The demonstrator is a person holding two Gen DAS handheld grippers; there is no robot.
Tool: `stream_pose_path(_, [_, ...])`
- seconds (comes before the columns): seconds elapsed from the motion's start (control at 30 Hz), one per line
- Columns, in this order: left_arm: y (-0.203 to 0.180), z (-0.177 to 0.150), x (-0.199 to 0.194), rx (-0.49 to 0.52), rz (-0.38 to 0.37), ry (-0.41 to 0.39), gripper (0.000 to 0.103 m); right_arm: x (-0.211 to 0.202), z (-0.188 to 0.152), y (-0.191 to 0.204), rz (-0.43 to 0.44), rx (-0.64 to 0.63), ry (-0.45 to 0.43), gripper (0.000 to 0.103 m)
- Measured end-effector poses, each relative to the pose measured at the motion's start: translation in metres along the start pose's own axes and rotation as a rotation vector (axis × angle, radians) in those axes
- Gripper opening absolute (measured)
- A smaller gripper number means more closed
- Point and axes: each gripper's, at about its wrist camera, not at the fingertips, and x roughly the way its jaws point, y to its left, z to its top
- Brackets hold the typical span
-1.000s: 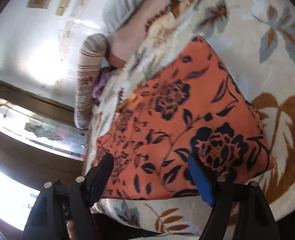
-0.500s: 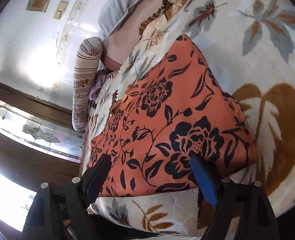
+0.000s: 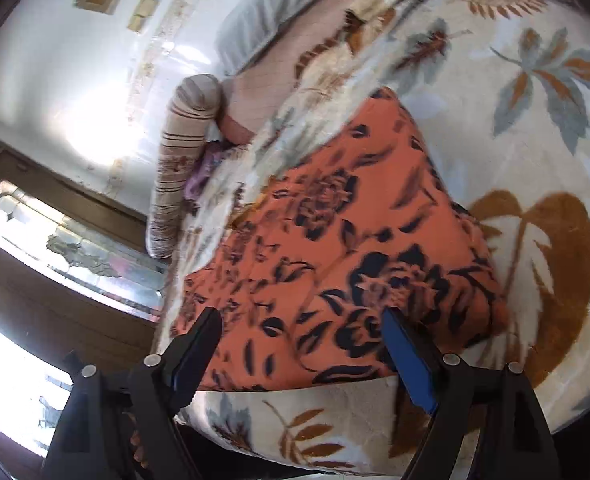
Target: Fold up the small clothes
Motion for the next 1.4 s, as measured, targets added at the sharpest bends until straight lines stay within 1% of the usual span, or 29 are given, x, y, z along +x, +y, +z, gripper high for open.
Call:
stream_pose_path(0.03, [-0.002,0.000,0.002,0.004,0.003,0.009,0.091,0.002,0.000,-0.006,-0.006,0.027,0.008,0.084])
stream_pose_path(0.07, [-0.004,-0.001,0.005,0.010,0.000,0.012,0.091,0.001,0.001,-0.008,0.010,0.042,0.004,0.084])
stream_pose_path(0.17, [-0.011,0.002,0.011,0.022,-0.005,0.023,0.091,-0.007,0.005,-0.002,0.022,0.023,-0.030,0.084])
stream_pose_path(0.2, [-0.014,0.004,0.011,0.024,-0.012,0.016,0.091,-0.009,0.007,0.000,0.032,0.023,-0.032,0.084])
stream_pose_path(0.33, [-0.020,0.011,0.020,0.060,0.003,0.004,0.091,-0.006,0.019,0.011,0.085,0.039,-0.007,0.084])
stream_pose_path(0.4, [-0.016,0.015,0.030,0.042,0.009,0.020,0.091,0.000,0.033,0.022,0.077,0.005,0.009,0.084])
stream_pose_path(0.43, [-0.014,0.015,0.037,0.037,0.014,0.034,0.091,0.005,0.042,0.027,0.073,-0.001,0.016,0.084])
stream_pose_path(0.5, [-0.010,0.013,0.056,0.038,0.036,0.097,0.091,0.019,0.062,0.031,0.100,0.011,0.050,0.084])
stream_pose_path(0.53, [-0.005,0.010,0.067,0.031,0.057,0.133,0.091,0.028,0.074,0.031,0.094,0.020,0.065,0.084])
stream_pose_path(0.57, [0.000,0.007,0.072,0.021,0.055,0.152,0.091,0.035,0.083,0.031,0.071,0.022,0.062,0.084])
stream_pose_path(0.63, [0.010,0.003,0.073,-0.019,0.008,0.148,0.092,0.053,0.103,0.028,0.034,0.029,0.074,0.084])
stream_pose_path(0.7, [0.014,0.005,0.069,-0.018,-0.001,0.156,0.091,0.068,0.116,0.019,-0.029,0.075,0.088,0.084])
stream_pose_path(0.83, [0.018,0.031,0.053,-0.002,-0.021,0.085,0.091,0.077,0.130,0.023,-0.019,0.059,0.098,0.084])
stream_pose_path(0.9, [0.022,0.049,0.056,-0.006,-0.025,0.059,0.091,0.079,0.135,0.025,-0.016,0.044,0.091,0.084])
stream_pose_path(1.0, [0.021,0.071,0.079,0.024,0.007,0.072,0.091,0.085,0.139,0.021,-0.011,0.048,0.091,0.084])
stream_pose_path(1.1, [0.023,0.088,0.109,0.034,0.029,0.100,0.091,0.096,0.136,0.014,-0.010,0.060,0.119,0.084])
stream_pose_path(1.17, [0.026,0.096,0.132,0.041,0.041,0.144,0.091,0.101,0.132,0.011,-0.019,0.046,0.134,0.084])
stream_pose_path(1.23, [0.032,0.100,0.155,0.034,0.088,0.196,0.091,0.103,0.131,0.014,-0.028,0.021,0.137,0.084])
stream_pose_path(1.27, [0.037,0.102,0.161,0.020,0.071,0.193,0.091,0.104,0.131,0.015,-0.034,0.014,0.140,0.084])
stream_pose_path(1.3, [0.040,0.104,0.161,0.011,0.079,0.184,0.091,0.104,0.131,0.016,-0.041,0.008,0.145,0.084])
stream_pose_path(1.37, [0.043,0.109,0.156,0.010,0.147,0.159,0.091,0.102,0.131,0.018,-0.055,0.004,0.145,0.084])
stream_pose_path(1.4, [0.045,0.109,0.153,0.001,0.167,0.151,0.090,0.099,0.130,0.019,-0.055,0.006,0.139,0.084])
